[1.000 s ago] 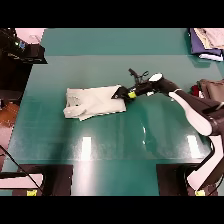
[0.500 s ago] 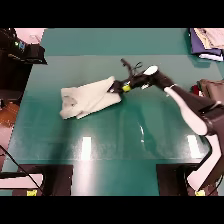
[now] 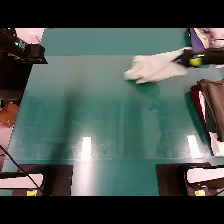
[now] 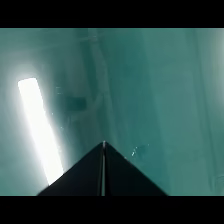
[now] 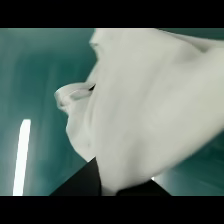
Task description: Fold the shirts.
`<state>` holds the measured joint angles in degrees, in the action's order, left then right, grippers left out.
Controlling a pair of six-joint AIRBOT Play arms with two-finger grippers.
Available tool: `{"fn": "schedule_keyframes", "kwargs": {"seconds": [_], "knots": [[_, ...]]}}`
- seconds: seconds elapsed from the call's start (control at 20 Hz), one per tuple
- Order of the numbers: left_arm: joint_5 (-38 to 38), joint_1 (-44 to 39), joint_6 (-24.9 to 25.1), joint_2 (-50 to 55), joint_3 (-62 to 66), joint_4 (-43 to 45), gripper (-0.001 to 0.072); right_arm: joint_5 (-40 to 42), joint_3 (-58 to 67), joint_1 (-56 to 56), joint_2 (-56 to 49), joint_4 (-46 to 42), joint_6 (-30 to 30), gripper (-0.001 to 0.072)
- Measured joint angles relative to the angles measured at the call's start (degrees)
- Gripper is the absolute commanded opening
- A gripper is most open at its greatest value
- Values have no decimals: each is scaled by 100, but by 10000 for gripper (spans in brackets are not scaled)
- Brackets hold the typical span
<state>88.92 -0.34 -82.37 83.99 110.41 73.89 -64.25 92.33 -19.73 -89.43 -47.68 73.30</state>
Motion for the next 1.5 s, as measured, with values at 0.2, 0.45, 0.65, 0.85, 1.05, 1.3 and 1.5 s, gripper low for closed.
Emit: {"fn": "schedule_keyframes", "kwargs": {"seconds": [0.2,0.45,0.65,0.85,1.05,1.3,1.5], "knots": [[-44,0,-28,-2,0,-256,23,157,0,-1290,236,-101,160,12],[-74,0,-33,-2,0,-459,24,374,9,-2031,503,-125,227,12],[-140,0,-35,-2,0,-514,24,546,13,-2243,981,-136,234,12],[-210,0,-31,-2,0,-529,24,516,13,-2304,1565,-179,234,12],[-234,0,-7,-2,0,-535,24,127,13,-2319,2026,-647,476,12],[-234,0,131,-2,0,-535,23,-866,13,-2321,2332,-1790,903,15],[-234,0,264,-2,0,-535,24,-1832,-24,-2321,2396,-2872,1362,19]]}}
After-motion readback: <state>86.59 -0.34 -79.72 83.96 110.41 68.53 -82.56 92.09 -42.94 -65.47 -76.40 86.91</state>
